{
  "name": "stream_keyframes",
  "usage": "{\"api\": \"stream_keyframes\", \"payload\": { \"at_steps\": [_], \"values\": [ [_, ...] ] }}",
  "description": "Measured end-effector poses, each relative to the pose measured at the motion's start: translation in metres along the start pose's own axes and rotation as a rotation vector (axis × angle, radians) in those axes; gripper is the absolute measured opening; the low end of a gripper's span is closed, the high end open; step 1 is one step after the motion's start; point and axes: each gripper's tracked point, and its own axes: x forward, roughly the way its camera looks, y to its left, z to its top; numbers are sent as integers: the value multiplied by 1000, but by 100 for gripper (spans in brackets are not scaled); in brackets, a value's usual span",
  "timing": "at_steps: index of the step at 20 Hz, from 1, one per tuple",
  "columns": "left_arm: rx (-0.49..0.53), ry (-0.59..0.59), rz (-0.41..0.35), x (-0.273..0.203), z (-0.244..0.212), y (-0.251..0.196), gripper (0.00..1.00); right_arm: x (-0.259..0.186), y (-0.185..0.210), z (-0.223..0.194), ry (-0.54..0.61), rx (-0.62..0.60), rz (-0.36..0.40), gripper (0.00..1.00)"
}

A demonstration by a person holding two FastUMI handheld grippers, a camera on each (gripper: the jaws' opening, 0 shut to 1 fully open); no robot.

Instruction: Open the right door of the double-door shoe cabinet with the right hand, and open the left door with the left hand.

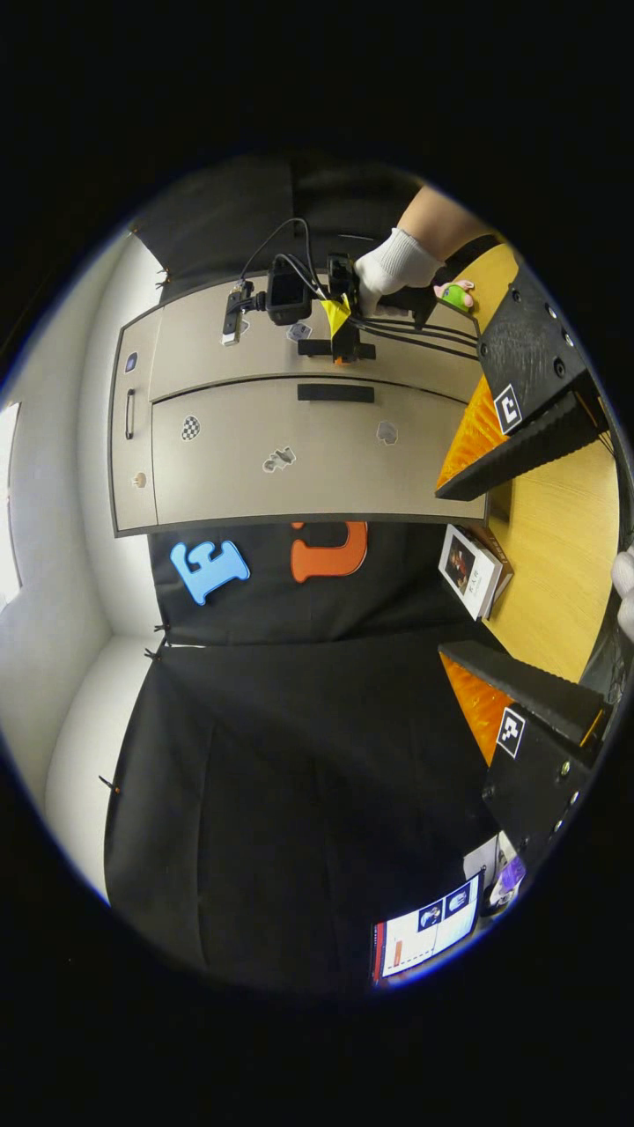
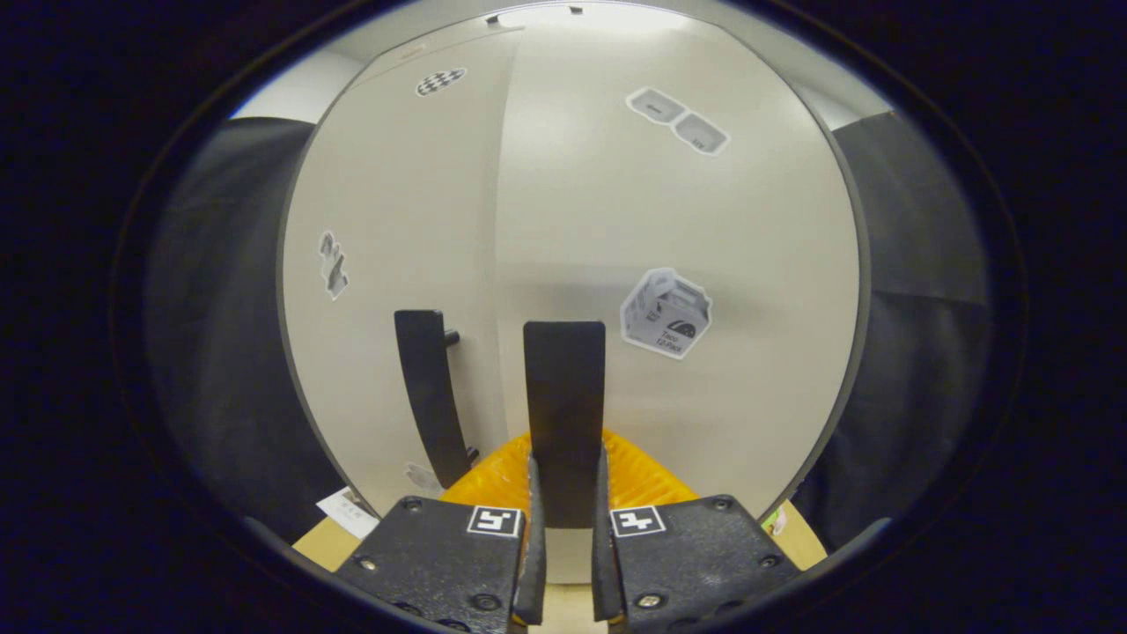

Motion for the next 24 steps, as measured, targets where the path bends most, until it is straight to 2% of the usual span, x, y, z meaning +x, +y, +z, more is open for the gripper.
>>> {"api": "stream_keyframes", "payload": {
  "at_steps": [9,16,19,24],
  "values": [
    [-3,11,-86,-17,-10,-12,96,-36,-12,-2,-19,18,7,21],
    [6,3,-182,-29,-11,-27,96,-53,-26,-5,-26,34,-34,19],
    [4,5,-221,-33,-14,-34,96,-58,-38,-4,-32,28,-75,18],
    [8,2,-267,-36,-14,-49,96,-67,-54,-6,-32,25,-113,12]
  ]
}}
